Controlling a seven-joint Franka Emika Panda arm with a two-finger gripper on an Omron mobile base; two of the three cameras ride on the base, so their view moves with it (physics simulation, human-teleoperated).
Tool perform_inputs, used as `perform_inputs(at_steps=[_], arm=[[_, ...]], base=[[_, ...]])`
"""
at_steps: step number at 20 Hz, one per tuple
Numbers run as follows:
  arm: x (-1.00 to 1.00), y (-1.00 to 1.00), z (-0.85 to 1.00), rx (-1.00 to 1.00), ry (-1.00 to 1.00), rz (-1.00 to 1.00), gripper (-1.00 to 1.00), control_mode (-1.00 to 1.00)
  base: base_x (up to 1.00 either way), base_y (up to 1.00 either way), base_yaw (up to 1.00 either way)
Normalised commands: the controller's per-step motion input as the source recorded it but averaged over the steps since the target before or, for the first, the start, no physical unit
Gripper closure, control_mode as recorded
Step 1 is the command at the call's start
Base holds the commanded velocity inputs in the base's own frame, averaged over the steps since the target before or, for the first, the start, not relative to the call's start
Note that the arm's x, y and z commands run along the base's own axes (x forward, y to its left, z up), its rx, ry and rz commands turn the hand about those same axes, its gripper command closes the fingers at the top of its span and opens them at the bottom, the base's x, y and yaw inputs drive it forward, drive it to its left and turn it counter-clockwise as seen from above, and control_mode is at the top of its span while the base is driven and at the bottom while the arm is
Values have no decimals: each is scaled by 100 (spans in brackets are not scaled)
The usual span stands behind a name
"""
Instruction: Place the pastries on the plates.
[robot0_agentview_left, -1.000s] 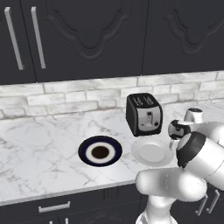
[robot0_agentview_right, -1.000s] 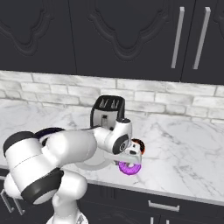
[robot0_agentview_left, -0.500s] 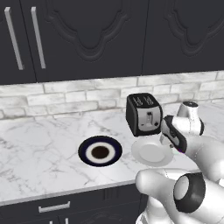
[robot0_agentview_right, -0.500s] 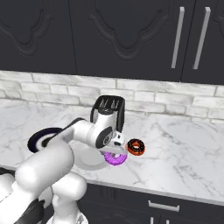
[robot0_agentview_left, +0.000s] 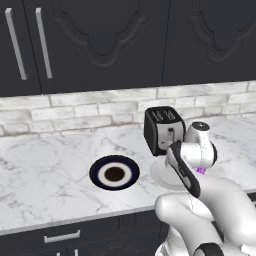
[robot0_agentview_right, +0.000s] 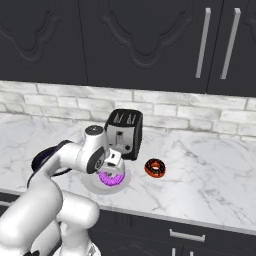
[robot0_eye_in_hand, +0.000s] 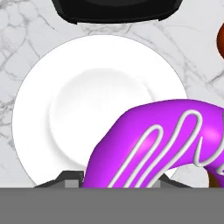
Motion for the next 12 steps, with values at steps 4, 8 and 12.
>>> perform_inputs(at_steps=[4,8,12], arm=[[11,18,0,0,0,3,100,-100],[16,0,0,0,0,0,100,-100],[39,2,-12,0,0,0,100,-100]], base=[[0,0,0],[0,0,0],[0,0,0]])
